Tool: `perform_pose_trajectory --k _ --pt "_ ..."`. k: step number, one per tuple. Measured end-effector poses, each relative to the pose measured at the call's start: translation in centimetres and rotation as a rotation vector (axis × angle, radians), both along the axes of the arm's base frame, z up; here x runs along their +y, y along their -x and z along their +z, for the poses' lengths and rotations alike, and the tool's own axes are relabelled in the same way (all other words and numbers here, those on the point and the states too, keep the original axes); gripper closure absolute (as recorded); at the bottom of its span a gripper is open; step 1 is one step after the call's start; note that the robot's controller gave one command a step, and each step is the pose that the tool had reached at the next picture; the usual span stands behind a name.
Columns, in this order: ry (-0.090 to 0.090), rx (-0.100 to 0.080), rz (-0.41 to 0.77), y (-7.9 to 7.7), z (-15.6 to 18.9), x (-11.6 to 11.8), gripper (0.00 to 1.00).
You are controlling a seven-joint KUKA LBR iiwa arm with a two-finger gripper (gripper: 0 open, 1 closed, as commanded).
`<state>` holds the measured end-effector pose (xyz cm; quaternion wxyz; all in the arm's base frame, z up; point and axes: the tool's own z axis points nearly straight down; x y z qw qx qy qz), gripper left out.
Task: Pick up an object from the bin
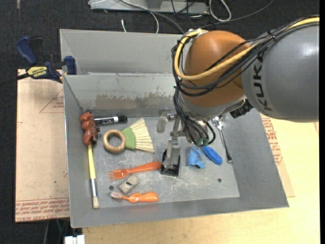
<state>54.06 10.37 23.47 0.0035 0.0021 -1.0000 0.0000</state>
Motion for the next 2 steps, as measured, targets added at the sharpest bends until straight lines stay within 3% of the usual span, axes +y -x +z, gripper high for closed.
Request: perform_pose_trajectory --k 1,2 --pt "-0.001 -0.008 -0.004 -0.1 0.5 -0.1 0.0" --pt "-0.003 -0.016 0.07 -5.6 -7.8 1.3 0.0"
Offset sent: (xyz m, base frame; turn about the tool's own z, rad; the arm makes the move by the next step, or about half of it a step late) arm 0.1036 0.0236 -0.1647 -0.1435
